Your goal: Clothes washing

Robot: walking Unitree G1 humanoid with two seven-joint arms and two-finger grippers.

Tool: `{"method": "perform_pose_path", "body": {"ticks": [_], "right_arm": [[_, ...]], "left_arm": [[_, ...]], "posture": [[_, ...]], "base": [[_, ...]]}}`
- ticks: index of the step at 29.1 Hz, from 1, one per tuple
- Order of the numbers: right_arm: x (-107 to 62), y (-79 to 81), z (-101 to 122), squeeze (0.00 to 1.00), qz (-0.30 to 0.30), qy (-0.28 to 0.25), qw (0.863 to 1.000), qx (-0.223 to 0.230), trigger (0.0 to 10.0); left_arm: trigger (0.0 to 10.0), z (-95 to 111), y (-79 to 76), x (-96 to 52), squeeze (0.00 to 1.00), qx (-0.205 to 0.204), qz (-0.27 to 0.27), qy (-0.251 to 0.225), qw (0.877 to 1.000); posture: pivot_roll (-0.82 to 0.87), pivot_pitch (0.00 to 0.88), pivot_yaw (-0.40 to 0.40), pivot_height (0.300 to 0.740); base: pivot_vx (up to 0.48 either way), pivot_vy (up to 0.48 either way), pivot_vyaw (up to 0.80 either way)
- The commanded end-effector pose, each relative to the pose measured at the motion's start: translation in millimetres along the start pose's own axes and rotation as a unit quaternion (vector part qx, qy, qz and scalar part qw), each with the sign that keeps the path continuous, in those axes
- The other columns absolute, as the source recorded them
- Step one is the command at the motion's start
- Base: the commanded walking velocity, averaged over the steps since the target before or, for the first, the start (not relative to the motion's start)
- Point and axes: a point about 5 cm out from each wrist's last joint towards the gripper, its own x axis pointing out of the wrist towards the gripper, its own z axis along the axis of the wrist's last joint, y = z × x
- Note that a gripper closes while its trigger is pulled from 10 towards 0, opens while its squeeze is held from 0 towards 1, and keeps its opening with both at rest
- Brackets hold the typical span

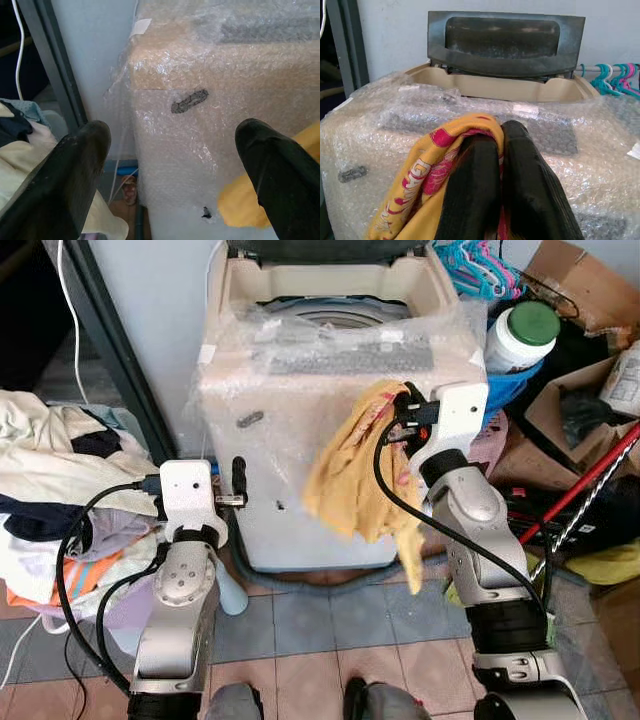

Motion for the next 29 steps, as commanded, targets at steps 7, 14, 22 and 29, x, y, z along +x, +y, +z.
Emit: {"method": "perform_pose_path", "body": {"ticks": [7, 14, 22, 29], "right_arm": [[45.0, -34.2, 63, 0.0, 0.011, -0.096, 0.994, -0.042, 10.0], [61.9, -17.1, 80, 0.0, 0.071, -0.124, 0.989, -0.03, 10.0], [85.1, 3.8, 103, 0.0, 0.155, -0.146, 0.977, -0.026, 10.0], [102.0, 8.1, 132, 0.0, 0.193, -0.161, 0.967, -0.032, 10.0]], "left_arm": [[10.0, -7, -1.6, -4.4, 0.0, -0.002, 0.004, 0.021, 1.0], [10.0, -8, -0.6, -4.8, 0.0, -0.007, 0.012, 0.026, 1.0], [10.0, -12, -2.8, -4.5, 0.0, -0.004, 0.007, 0.039, 0.999], [10.0, -11, -6.1, -4.2, 0.0, -0.004, 0.001, 0.039, 0.999]], "posture": [[0.08, 0.067, 0.001, 0.74], [0.08, 0.062, -0.002, 0.74], [0.08, 0.058, 0.001, 0.74], [0.08, 0.06, -0.009, 0.74]], "base": [[0.461, 0.0, 0.0], [0.45, 0.0, 0.0], [0.156, 0.0, 0.0], [0.046, 0.051, 0.0]]}}
